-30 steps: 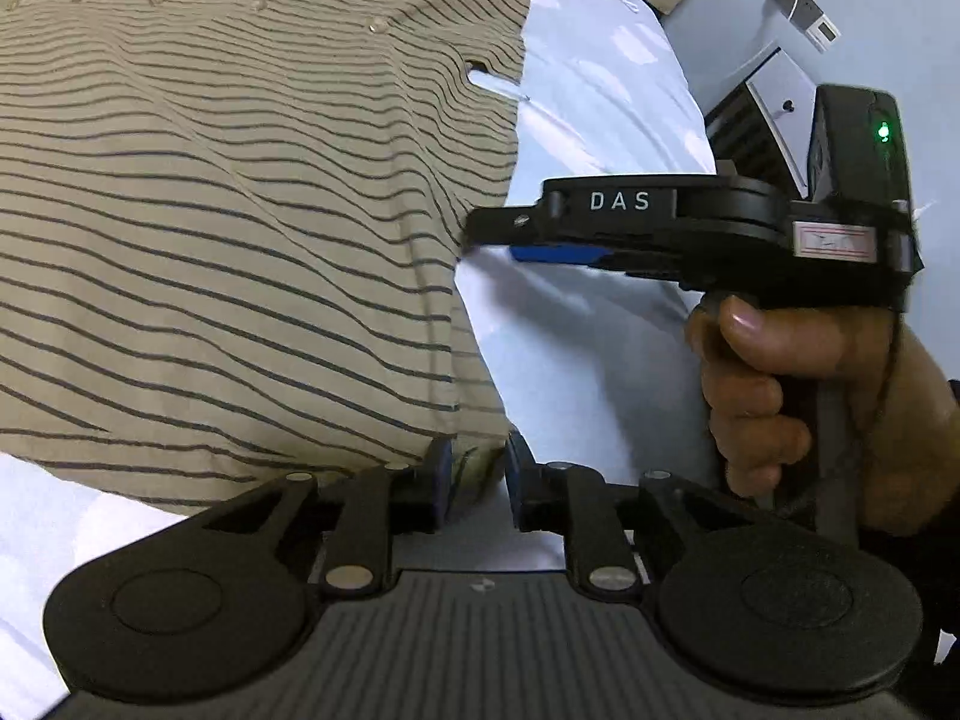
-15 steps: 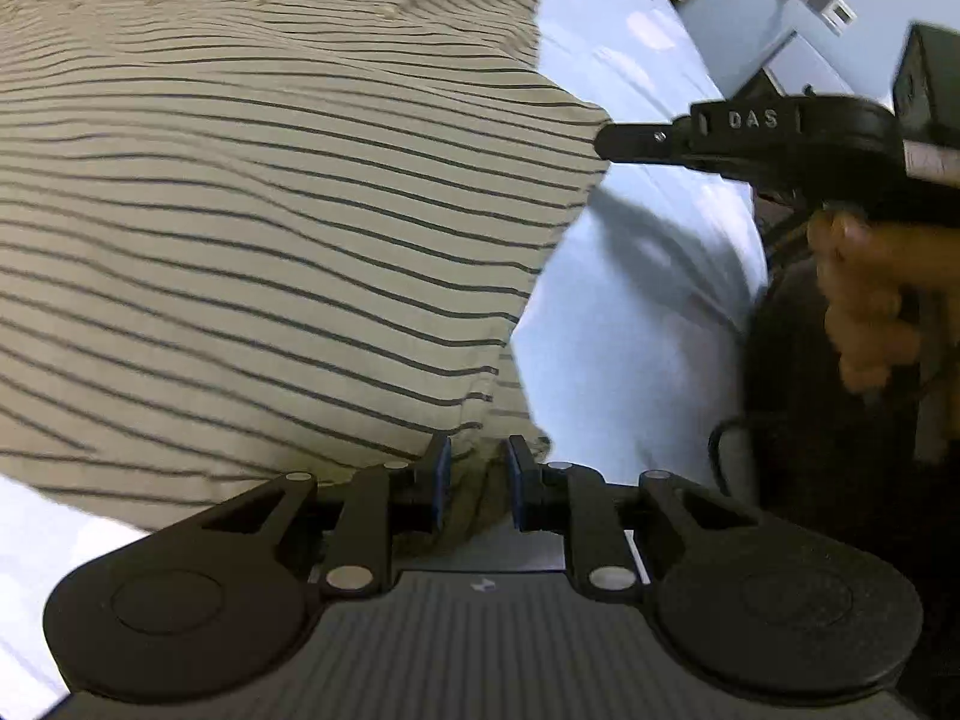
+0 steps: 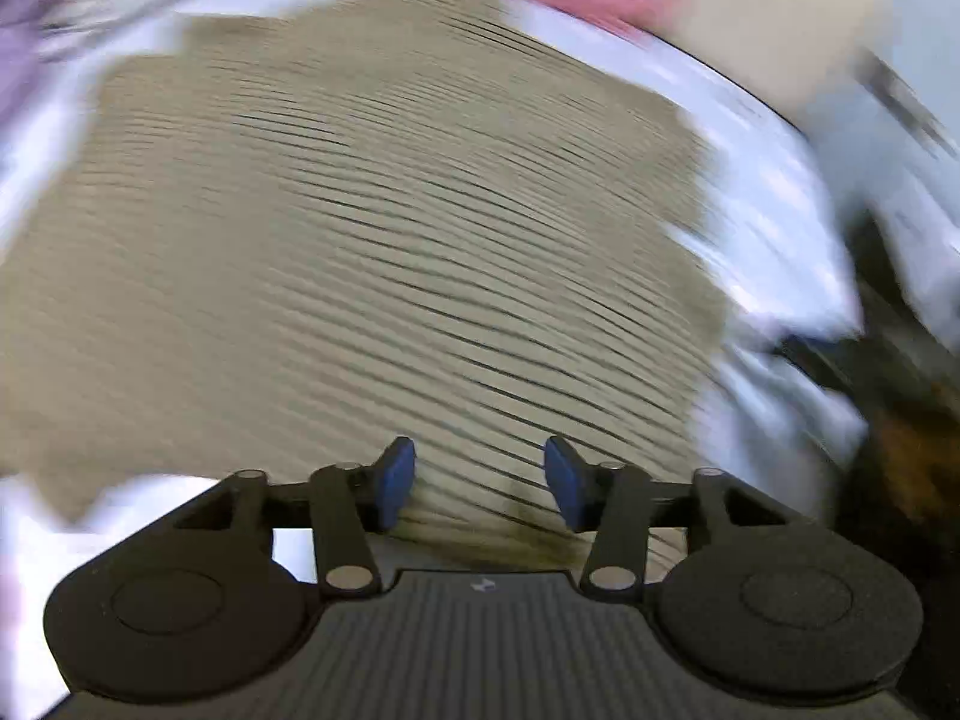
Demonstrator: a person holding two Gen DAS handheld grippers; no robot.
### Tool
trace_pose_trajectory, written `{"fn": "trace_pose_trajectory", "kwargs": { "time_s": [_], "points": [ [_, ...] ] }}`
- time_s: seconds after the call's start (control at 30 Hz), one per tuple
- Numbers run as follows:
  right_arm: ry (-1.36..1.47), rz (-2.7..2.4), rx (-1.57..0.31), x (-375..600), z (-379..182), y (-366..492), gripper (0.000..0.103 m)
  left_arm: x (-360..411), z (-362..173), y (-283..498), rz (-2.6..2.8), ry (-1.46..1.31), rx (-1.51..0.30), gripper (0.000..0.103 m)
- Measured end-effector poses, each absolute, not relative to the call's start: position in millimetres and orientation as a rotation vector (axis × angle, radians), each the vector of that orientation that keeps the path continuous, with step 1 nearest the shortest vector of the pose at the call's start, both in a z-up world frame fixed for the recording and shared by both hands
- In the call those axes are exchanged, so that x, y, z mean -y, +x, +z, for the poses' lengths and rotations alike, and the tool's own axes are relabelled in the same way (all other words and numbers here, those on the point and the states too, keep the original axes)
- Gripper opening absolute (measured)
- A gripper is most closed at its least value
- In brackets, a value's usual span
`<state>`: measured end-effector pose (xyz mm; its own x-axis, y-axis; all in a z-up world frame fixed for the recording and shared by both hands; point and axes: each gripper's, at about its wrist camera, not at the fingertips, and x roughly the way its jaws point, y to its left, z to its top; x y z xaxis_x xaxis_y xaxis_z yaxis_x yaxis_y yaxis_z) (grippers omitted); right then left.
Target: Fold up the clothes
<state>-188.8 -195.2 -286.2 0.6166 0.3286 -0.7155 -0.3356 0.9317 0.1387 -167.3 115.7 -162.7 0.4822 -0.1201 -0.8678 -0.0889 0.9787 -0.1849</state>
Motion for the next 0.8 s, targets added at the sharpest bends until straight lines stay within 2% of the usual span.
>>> {"fn": "trace_pose_trajectory", "kwargs": {
  "time_s": [0.17,0.27,0.37,0.5,0.57,0.73,0.8],
  "points": [
    [-0.076,0.574,-0.749,136.2,-275.8,-196.6,0.032,-222.6,-154.4,-181.5,0.495,-0.434,-0.977,0.047],
    [-0.099,0.668,-0.744,100.4,-280.1,-200.1,0.032,-252.7,-172.1,-191.8,0.718,-0.539,-1.025,0.047],
    [-0.156,0.756,-0.719,67.3,-283.0,-208.3,0.032,-268.2,-185.9,-195.5,0.753,-0.653,-1.038,0.048],
    [-0.312,0.877,-0.664,34.1,-283.9,-229.7,0.033,-273.7,-199.6,-185.5,0.745,-0.663,-1.013,0.056],
    [-0.418,0.926,-0.642,25.3,-288.5,-242.9,0.037,-274.8,-207.7,-182.2,0.717,-0.677,-1.02,0.056],
    [-0.656,0.971,-0.617,27.2,-306.2,-270.0,0.037,-280.3,-220.1,-173.2,0.65,-0.702,-1.024,0.056],
    [-0.724,0.958,-0.611,32.9,-311.1,-275.8,0.042,-280.2,-220.4,-169.5,0.674,-0.678,-1.015,0.056]
  ]
}}
